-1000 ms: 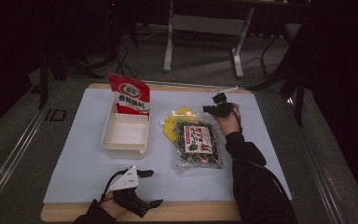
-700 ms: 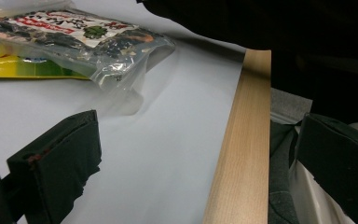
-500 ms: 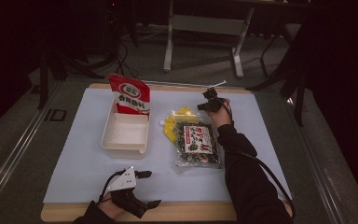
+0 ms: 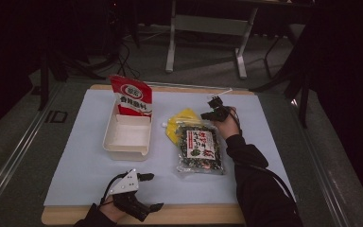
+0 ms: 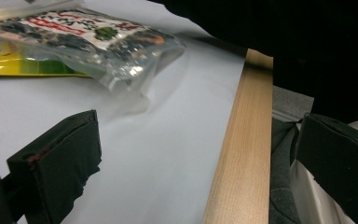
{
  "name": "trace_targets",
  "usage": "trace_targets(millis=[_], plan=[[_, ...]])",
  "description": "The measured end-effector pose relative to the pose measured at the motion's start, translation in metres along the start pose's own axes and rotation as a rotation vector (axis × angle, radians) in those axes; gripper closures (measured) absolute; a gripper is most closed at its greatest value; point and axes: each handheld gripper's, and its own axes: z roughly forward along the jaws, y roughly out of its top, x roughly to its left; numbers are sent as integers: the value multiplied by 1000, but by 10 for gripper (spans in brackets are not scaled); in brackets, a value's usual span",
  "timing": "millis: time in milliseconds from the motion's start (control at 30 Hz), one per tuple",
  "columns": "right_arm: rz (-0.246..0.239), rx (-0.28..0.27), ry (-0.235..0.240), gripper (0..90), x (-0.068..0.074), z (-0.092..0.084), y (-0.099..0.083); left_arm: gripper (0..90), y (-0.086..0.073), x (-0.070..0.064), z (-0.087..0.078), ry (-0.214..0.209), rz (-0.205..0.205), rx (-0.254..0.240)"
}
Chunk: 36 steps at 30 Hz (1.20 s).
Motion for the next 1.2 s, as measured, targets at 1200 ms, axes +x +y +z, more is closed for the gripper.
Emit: trace_targets(millis=[1200], plan=[[-75, -122, 49, 651, 9, -101, -72, 13, 3, -2, 3, -6, -1, -13]])
